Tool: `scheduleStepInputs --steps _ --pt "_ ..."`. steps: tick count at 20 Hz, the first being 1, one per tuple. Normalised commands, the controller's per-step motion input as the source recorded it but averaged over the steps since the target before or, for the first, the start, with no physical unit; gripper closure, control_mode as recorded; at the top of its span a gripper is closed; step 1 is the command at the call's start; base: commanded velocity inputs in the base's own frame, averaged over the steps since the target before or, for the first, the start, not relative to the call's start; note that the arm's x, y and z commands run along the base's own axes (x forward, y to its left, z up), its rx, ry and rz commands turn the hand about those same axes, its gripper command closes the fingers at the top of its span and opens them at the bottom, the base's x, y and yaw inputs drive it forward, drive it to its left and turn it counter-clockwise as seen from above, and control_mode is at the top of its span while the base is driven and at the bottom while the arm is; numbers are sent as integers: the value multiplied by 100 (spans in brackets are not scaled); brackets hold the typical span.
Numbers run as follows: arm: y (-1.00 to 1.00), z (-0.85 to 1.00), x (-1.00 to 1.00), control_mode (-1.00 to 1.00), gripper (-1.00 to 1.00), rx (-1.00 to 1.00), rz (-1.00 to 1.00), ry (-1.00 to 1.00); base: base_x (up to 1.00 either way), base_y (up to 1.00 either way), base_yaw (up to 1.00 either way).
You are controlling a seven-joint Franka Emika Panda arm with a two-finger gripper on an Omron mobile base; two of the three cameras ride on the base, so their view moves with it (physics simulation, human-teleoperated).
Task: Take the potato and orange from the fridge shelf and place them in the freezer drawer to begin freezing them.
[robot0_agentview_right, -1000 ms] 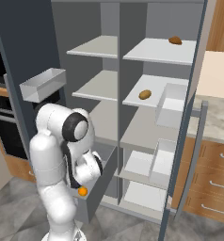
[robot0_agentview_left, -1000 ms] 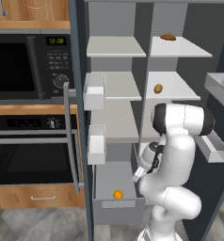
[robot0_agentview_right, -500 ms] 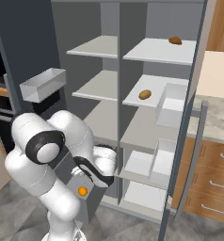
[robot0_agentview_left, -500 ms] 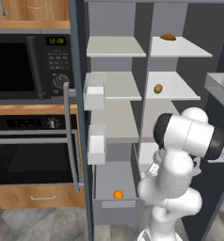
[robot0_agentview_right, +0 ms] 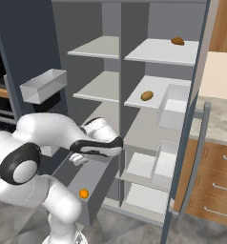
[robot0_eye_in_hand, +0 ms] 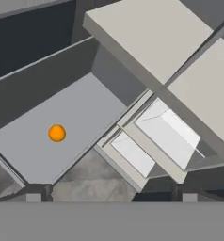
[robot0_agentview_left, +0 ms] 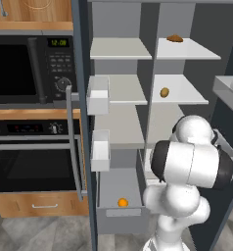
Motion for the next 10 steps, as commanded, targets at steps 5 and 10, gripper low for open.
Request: scheduleStepInputs --steps 5,10 --pt "-12 100 -35 -100 -100 1 -5 -7 0 0 0" --pt "-15 100 -23 -100 -100 5 -1 -4 0 0 0"
